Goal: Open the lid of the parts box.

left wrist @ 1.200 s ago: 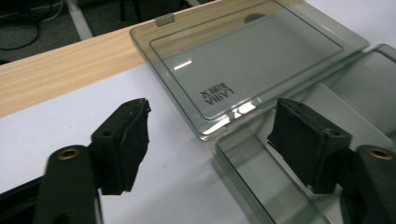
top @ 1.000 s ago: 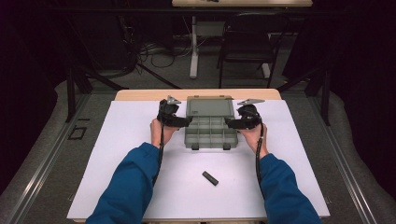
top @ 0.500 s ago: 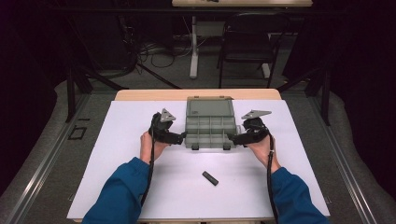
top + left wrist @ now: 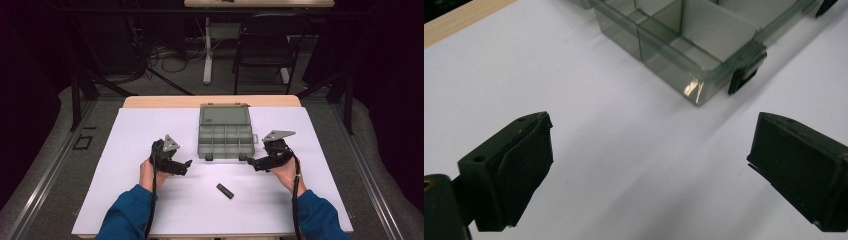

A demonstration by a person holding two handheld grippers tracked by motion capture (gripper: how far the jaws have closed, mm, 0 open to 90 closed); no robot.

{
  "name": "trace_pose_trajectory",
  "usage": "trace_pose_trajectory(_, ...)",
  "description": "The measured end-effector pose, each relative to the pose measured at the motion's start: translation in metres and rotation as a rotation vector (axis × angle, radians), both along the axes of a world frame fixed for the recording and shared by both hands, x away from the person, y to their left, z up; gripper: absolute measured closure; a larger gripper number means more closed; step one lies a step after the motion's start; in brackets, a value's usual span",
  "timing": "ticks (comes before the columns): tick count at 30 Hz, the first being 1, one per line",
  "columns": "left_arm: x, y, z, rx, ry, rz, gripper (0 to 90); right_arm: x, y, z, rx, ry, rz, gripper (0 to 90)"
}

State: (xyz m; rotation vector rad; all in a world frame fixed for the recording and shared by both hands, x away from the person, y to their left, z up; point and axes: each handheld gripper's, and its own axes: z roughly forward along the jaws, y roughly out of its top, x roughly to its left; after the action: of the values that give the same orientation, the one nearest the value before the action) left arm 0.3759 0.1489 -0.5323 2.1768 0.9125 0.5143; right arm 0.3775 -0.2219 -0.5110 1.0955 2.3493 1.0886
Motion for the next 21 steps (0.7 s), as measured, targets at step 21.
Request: trace_pose_trajectory(21, -0.046, 0.028, -0.008, 0.030, 0.012, 0.058, 0.0, -0.038, 0.010, -0.012, -0.045, 0.062, 0.058, 2.2)
